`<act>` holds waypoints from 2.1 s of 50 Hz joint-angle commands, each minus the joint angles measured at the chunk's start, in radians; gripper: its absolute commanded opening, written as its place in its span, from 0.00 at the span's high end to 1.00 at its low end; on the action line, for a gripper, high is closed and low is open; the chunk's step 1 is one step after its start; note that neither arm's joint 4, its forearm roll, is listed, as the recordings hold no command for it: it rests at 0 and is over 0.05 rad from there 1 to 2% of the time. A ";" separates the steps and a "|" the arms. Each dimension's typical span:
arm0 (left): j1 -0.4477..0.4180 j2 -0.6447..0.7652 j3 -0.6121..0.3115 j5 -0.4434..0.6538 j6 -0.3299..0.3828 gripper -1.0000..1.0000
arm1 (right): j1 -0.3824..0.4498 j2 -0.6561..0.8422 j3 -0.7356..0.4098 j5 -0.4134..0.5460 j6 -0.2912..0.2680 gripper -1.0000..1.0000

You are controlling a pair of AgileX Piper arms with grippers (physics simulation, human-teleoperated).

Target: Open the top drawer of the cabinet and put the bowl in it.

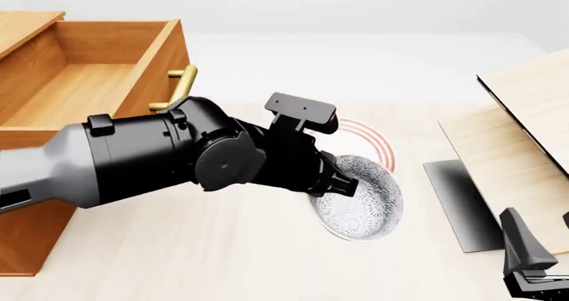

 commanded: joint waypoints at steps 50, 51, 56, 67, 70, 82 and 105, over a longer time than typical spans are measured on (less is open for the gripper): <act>0.164 0.036 -0.447 0.328 0.023 1.00 | 0.000 -0.004 0.001 0.003 0.000 0.00; 0.164 0.036 -0.447 0.328 0.023 1.00 | 0.000 -0.004 0.001 0.003 0.000 0.00; 0.189 0.027 -0.471 0.350 0.024 1.00 | 0.000 -0.004 0.001 0.003 0.000 0.00; 0.226 0.030 -0.513 0.363 0.009 1.00 | 0.000 -0.004 0.001 0.003 0.000 0.00; 0.237 0.028 -0.521 0.368 0.007 1.00 | 0.000 -0.004 0.001 0.003 0.000 0.00; 0.281 0.010 -0.524 0.375 0.008 1.00 | 0.000 -0.004 0.001 0.003 0.000 0.00; 0.370 -0.026 -0.549 0.410 0.023 1.00 | 0.000 -0.004 0.001 0.003 0.000 0.00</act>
